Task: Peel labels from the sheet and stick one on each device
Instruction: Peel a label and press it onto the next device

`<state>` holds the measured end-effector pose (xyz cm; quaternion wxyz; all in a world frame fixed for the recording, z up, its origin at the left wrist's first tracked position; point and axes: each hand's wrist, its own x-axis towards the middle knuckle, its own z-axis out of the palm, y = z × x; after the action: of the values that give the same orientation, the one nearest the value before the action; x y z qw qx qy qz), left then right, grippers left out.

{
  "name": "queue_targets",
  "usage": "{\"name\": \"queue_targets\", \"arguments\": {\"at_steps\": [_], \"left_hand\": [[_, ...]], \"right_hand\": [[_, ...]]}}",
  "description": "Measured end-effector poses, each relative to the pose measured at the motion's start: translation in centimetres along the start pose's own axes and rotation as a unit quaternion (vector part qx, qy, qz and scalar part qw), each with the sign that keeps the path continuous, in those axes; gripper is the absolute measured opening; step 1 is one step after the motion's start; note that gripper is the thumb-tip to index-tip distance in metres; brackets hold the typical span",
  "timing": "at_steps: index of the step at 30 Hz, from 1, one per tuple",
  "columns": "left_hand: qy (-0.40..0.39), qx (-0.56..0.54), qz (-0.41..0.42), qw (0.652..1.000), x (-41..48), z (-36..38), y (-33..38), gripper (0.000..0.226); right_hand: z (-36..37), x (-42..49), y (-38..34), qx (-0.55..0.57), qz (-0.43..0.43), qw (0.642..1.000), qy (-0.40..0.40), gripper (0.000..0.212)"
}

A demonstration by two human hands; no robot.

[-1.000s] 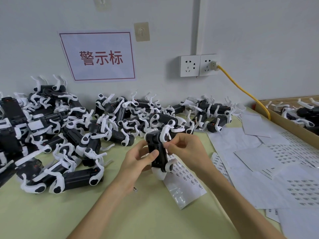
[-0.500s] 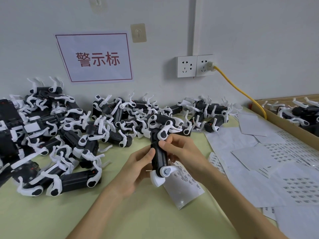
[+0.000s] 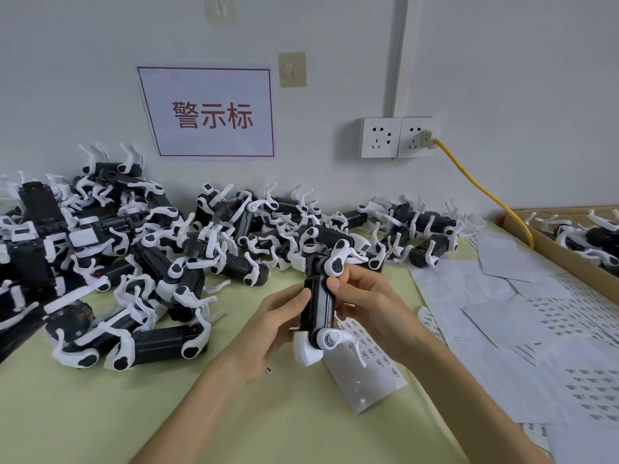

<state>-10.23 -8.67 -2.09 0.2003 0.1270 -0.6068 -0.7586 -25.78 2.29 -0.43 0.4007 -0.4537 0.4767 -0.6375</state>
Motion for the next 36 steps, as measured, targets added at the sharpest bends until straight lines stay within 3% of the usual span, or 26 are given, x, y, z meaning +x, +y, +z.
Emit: {"name": "queue_targets", "arguments": {"at_steps": [4,9,16,23,32,36], "left_hand": [[-0.002,-0.006,-0.007,1.000,-0.1,0.2,0.1,0.045],[-0.016,-0.011,-0.008,1.000,-0.2,0.1,0.0,0.059],[-0.009,-0.013,-0.001,1.000,-0.1,0.2,0.2,0.055],[0.032,-0.042,0.012,0.999,0.0,0.4,0.2,0.045],[0.037,-0.056,0.019,0.998,0.1,0.2,0.2,0.033],[0.072,-0.067,0.010,0.995,0.1,-0.2,0.3,0.030]], "right_hand": [[-0.1,-0.1,0.1,0.003,-0.009,1.000,-0.010,0.033],[-0.1,-0.1,-0.1,0.017,-0.008,1.000,-0.014,0.023],[0.2,-0.2,-0.1,0.019,-0.024,1.000,-0.006,0.025],[0.3,0.0,0.6,-0.100,-0.073,0.984,0.131,0.040],[0.2,0.3,0.7,-0.132,-0.063,0.979,0.144,0.045],[0.1,0.6,0.8,-0.129,-0.061,0.969,0.204,0.054]]}}
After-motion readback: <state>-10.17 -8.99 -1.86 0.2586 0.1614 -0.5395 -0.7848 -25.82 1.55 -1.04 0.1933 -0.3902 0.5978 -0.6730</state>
